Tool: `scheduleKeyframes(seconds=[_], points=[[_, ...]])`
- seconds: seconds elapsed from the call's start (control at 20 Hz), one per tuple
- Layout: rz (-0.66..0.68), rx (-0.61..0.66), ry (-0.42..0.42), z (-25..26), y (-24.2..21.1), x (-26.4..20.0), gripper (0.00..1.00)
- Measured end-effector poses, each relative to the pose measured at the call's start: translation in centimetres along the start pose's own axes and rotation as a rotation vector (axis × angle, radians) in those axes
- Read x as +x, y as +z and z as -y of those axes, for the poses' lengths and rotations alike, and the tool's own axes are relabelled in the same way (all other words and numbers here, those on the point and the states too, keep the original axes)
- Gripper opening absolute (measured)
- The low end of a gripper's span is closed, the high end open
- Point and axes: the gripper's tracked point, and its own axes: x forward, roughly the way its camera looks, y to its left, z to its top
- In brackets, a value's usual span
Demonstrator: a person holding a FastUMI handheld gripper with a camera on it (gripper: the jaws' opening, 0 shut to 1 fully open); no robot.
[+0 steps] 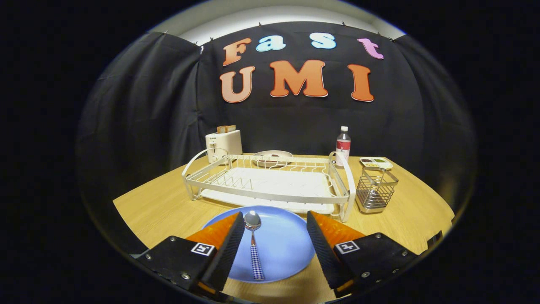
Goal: Take the plate from the dish rack, then take the spoon from the basket and place it into the plate.
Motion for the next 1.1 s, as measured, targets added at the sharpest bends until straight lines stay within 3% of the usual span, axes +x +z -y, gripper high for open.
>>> scheduleKeyframes(seconds=[0.2,0.7,1.1], points=[[0.014,-0.005,-0.056,3.5,1.3,-0.9,0.98],[0.114,0.014,-0.257,15.7,5.2,-4.9,0.98],[0.187,0.037,-0.343,22.2,6.5,-8.1,0.97]])
